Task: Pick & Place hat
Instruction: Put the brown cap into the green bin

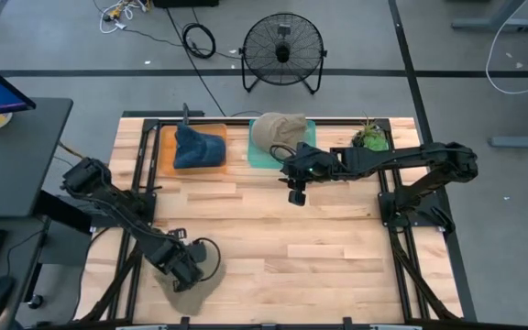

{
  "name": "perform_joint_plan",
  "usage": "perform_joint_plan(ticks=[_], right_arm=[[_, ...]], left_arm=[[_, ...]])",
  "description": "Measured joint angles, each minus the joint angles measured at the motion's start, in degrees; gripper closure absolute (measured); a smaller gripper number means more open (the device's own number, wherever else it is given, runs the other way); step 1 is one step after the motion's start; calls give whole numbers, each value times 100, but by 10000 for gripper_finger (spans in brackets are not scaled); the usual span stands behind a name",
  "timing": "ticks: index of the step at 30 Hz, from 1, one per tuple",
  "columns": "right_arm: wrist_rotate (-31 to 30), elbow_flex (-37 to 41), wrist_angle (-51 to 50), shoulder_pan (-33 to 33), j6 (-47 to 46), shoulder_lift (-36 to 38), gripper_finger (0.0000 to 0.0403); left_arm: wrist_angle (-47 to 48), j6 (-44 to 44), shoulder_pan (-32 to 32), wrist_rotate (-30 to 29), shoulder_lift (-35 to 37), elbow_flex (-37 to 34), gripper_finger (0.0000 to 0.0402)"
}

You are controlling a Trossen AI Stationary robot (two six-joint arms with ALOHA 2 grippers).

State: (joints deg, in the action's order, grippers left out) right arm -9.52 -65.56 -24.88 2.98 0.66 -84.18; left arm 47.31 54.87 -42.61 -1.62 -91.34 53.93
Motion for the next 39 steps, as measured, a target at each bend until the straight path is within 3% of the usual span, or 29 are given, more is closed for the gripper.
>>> perform_joint_plan(ticks=[2, 7, 14, 24, 28, 37, 39], right_arm=[[-2, 0, -2, 0, 26, 0, 277], [0, 0, 17, 0, 30, 0, 277], [0, 0, 64, 0, 30, 0, 277], [-51, 0, 66, -17, -68, 0, 277], [-806, 0, 18, -24, 206, 0, 277], [-2834, 0, -17, -17, 2118, 0, 272], [-3051, 0, -9, 8, 2250, -2, 265]], left_arm=[[-99, 219, 38, -9, 31, 1, 382], [-179, 569, 237, -176, 32, 203, 388], [-176, 644, 944, -1804, 32, 915, 391], [-241, 752, 2525, -2722, 32, 1423, 388], [-472, 744, 3205, -2955, 32, 1423, 383], [-1081, -47, 4291, -2993, 32, 1423, 383], [-1095, -170, 4473, -2995, 32, 1423, 382]])
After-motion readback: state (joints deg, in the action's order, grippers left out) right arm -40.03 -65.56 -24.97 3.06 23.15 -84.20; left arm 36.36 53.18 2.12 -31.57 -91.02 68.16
